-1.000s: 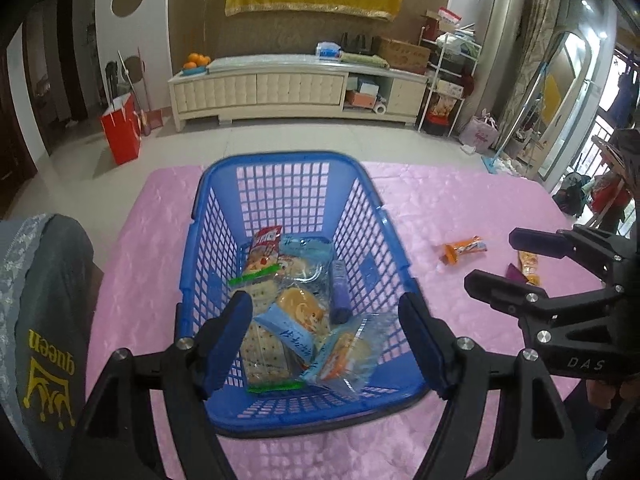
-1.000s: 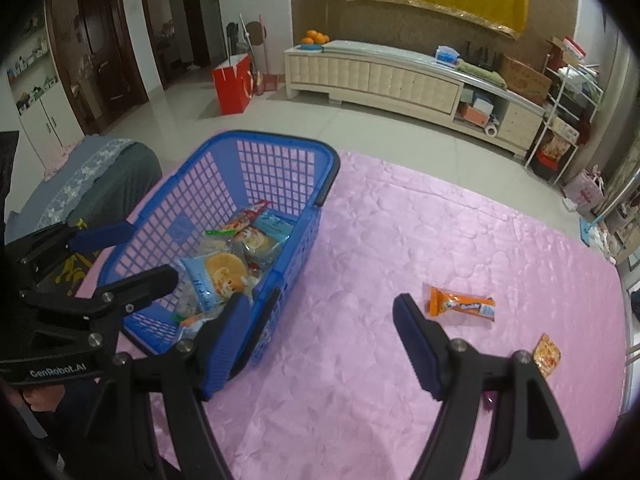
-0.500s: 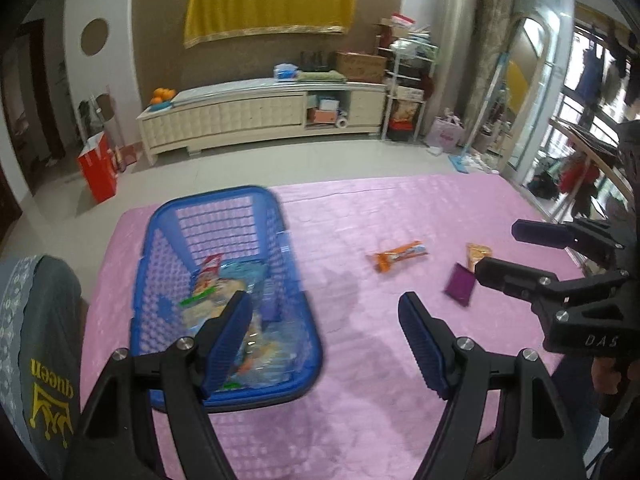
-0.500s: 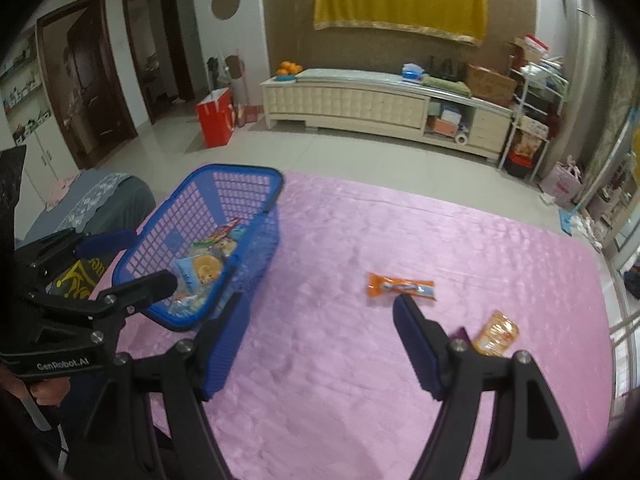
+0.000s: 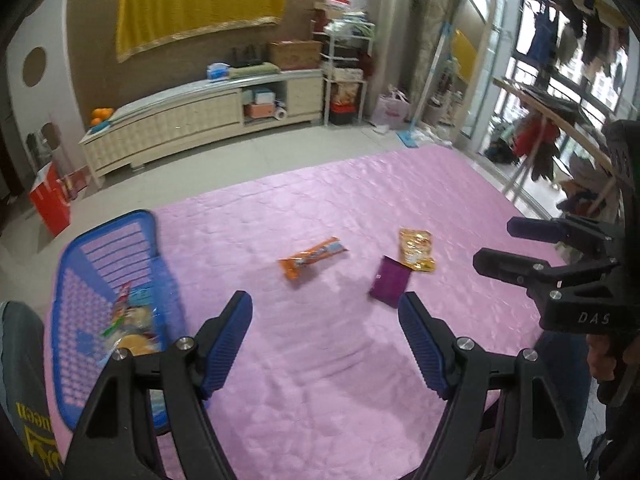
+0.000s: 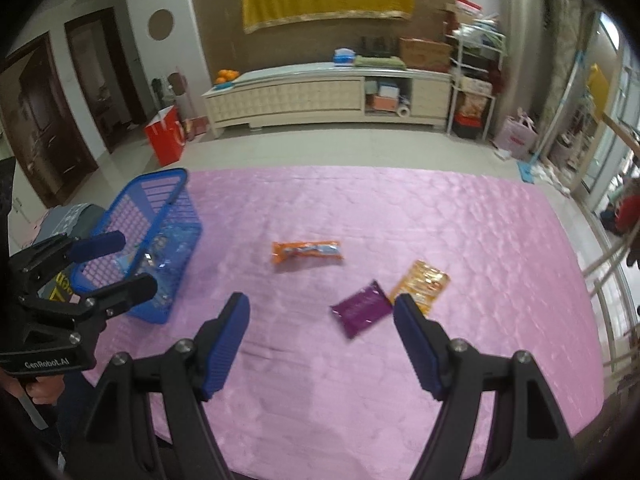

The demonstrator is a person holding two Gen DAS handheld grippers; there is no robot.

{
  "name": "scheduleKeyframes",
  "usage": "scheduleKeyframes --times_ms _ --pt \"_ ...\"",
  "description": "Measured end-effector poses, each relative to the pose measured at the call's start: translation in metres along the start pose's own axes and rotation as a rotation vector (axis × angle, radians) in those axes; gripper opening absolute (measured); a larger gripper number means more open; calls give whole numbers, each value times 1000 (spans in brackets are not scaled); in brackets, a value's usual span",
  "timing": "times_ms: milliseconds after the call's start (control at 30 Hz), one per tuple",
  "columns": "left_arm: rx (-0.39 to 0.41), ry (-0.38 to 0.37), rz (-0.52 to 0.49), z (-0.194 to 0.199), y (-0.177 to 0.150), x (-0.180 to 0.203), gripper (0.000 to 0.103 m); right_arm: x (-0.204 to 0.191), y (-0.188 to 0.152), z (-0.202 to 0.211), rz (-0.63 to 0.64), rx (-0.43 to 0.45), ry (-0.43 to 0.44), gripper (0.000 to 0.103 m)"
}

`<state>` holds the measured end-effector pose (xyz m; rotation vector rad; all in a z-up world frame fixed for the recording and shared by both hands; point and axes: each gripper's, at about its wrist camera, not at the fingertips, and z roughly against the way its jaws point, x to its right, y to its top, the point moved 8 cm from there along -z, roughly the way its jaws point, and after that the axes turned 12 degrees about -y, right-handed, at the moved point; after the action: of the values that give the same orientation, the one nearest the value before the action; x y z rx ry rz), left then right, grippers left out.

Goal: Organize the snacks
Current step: 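Move both tools away from the basket toward the remaining snacks, then grasp the purple pouch with the left tool while the right grasps the yellow pouch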

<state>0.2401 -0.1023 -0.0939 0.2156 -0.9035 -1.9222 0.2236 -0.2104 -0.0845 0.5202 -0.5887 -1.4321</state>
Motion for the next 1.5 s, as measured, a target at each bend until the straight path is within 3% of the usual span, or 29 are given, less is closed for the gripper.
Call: scheduleKeyframes --times_ms 200,567,1000,1300,1400,1500 --pt "-88 -29 -59 -44 2 24 74 38 -17 -19 -59 -33 -36 85" --pt "-252 -68 -151 -128 -2 47 74 86 -45 -70 -140 -151 -100 86" --pt "-442 -151 -224 -214 -18 54 74 116 -73 -121 -237 -268 -110 86" --pt "-532 -169 -258 -257 -21 51 74 125 -77 -138 -268 -278 -117 86" --pt "-537 -150 -253 -268 -21 48 62 127 -77 -140 -271 -271 -130 86" --pt "-563 -157 -277 -276 -25 49 60 130 -77 -143 -281 -271 -126 86"
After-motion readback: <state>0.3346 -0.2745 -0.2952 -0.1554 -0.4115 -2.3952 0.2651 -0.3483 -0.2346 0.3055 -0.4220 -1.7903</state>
